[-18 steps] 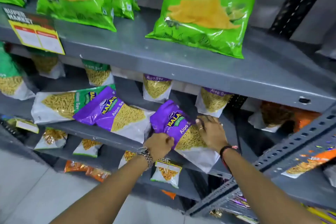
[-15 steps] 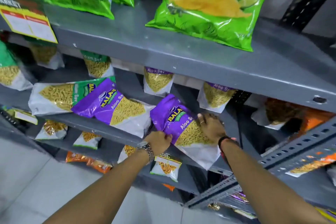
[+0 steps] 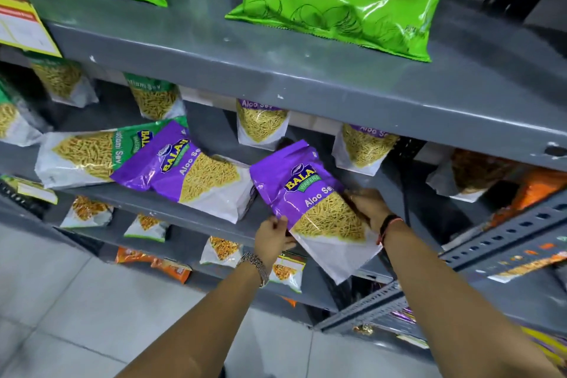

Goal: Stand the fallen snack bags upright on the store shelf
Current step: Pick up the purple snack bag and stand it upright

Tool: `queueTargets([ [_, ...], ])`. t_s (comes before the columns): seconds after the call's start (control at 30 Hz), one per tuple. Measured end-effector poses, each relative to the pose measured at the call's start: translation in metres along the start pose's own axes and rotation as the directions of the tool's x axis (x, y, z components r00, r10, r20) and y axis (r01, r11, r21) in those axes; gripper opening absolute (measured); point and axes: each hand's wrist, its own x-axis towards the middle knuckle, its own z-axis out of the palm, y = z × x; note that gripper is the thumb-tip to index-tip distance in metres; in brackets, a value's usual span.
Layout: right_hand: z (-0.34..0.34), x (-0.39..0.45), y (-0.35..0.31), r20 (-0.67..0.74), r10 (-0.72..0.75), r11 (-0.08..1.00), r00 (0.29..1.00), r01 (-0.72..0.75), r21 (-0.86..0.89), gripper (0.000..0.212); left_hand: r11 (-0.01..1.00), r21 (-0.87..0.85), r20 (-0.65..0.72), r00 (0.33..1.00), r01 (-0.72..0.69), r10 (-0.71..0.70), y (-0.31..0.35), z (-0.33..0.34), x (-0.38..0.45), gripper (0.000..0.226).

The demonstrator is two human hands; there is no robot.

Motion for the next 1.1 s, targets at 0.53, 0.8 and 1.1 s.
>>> queueTargets([
  [0.53, 0.013, -0.156, 0.035, -0.095, 0.106, 0.792, 0.990, -0.026, 0.609, 0.015, 0.906, 0.198, -0.086, 0.915, -0.373, 0.395, 0.015, -0.035, -0.060, 0.021],
  [0.8, 0.013, -0.183, 0.048, -0.014, 0.023, 0.700, 1.000, -0.006, 0.715, 0.021, 0.855, 0.228, -0.006, 0.877, -0.466, 0.480, 0.020, -0.047, -0.078, 0.018],
  [1.1, 0.007, -0.160, 0.029, -0.106, 0.011, 0.729, 0.994, 0.064, 0.682, 0.022, 0.875, 0.205, 0.042, 0.897, -0.439, 0.441, 0.053, -0.035, -0.063, 0.017],
])
